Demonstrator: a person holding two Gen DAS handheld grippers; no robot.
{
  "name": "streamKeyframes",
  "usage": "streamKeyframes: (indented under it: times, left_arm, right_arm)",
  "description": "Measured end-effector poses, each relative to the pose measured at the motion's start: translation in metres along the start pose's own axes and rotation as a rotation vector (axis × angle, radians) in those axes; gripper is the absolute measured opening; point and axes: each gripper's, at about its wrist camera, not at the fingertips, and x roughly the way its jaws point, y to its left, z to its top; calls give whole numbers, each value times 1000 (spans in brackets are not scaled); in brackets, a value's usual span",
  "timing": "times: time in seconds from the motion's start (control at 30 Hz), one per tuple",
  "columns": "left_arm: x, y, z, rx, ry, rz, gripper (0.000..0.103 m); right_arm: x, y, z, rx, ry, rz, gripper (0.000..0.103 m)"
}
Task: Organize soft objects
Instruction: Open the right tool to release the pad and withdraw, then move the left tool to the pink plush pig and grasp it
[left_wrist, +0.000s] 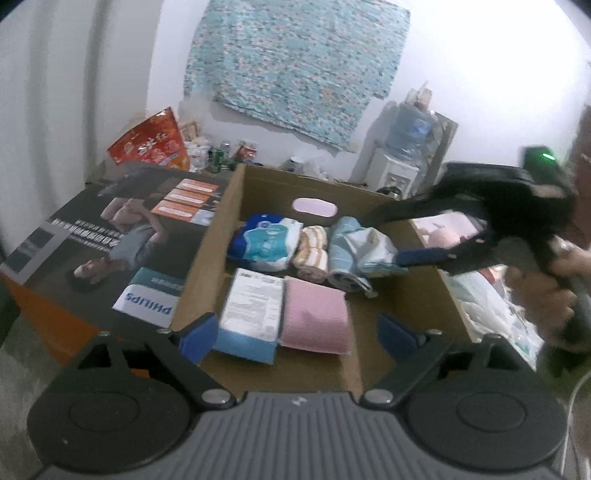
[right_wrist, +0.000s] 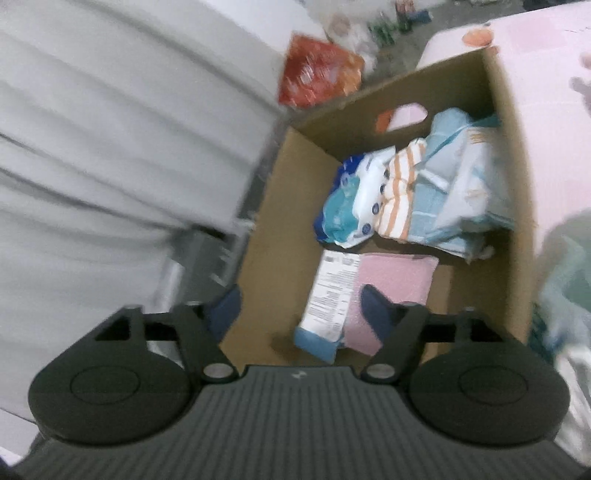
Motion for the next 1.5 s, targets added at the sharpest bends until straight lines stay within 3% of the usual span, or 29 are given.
streamKeyframes:
  times: [0.23,0.37,0.5,0.63,0.8,0.97,1.13,1.27,1.5]
  left_arm:
    - [7,-40,11,94,13,-45,101]
    - [9,-55,22,127,11,-42,101]
    - [8,-61,41,127,14,-9,101]
    - [4,-73,66,120,12,5,101]
    - [13,-108,102,139,35,-70,102]
    - [50,-163,126,209,113,-140,102]
    - [105,-219,138,265,221,-188,102]
    - [163,-258,150,250,344,-237,102]
    - [278,-314,164,160,511,-174,102]
  right_arm:
    - [-116,-65,-50,102,-282,112,87]
    - [-178,-111,-85,180,-446,94,87]
    - [-215,-148,-112,239,-531,62,88]
    - [-233,-167,-122,229,-565,14,88]
    - [-235,-180,-120,174,-572,0,88]
    - [-226,-182,-112,120,-553,-31,88]
    - [-229,-186,-108,97,-560,-58,88]
    - [-229,-193,-100,91,-566,-78,88]
    - [-221,-210,-88,73,-578,-134,88]
